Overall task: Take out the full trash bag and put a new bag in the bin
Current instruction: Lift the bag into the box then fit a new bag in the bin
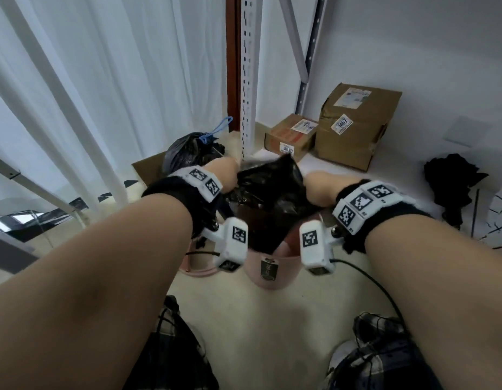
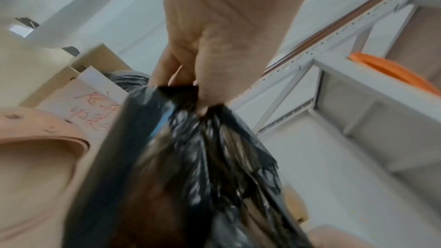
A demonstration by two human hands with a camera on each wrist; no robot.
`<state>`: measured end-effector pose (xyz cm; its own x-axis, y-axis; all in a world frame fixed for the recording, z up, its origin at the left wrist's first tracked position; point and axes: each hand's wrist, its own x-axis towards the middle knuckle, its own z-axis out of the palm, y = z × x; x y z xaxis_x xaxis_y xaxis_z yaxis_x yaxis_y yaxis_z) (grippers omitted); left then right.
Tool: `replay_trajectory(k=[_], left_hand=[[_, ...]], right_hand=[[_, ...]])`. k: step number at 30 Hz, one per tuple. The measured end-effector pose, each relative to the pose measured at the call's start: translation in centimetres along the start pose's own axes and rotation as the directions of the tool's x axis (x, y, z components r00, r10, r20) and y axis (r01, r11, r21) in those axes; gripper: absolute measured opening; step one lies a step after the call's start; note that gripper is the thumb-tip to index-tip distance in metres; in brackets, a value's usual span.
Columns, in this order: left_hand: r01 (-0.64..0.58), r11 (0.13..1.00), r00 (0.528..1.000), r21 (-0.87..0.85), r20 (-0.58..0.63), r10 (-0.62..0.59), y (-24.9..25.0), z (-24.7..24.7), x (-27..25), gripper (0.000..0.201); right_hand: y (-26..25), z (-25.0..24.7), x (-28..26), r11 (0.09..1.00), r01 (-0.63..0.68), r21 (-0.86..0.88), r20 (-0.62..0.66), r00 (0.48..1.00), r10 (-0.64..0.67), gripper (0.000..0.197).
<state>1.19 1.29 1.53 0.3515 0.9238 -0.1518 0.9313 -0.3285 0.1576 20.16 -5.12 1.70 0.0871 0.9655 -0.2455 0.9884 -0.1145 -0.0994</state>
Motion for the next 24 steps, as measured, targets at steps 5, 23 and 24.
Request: replay_trajectory(k=[5,23,24], left_hand=[[-0.042,0.883,0.878,-0.468,-0.439,-0.191,-1.2,-1.6,0.3,0.031],[0.007,0.834,0.985,-0.552,-0.141,-0.102,-0.8,-1.9,0.6,0.091],[0.018,0.884,0.98,-0.467,-0.168,-0.109,-0.8,-1.9,0.4,0.084]], right_hand=[[2.0,-0.7,0.5,0.954,-0.164,0.252,-0.235,0.946,0.225,0.025],[-0.8,-2.4,-0.6,0.252,0.348,0.903,-0.388,0.912,0.132,0.022],[-0.7,-2.4,-0.3,0.262,0.365,0.893,-0.413,0.897,0.159,0.017]])
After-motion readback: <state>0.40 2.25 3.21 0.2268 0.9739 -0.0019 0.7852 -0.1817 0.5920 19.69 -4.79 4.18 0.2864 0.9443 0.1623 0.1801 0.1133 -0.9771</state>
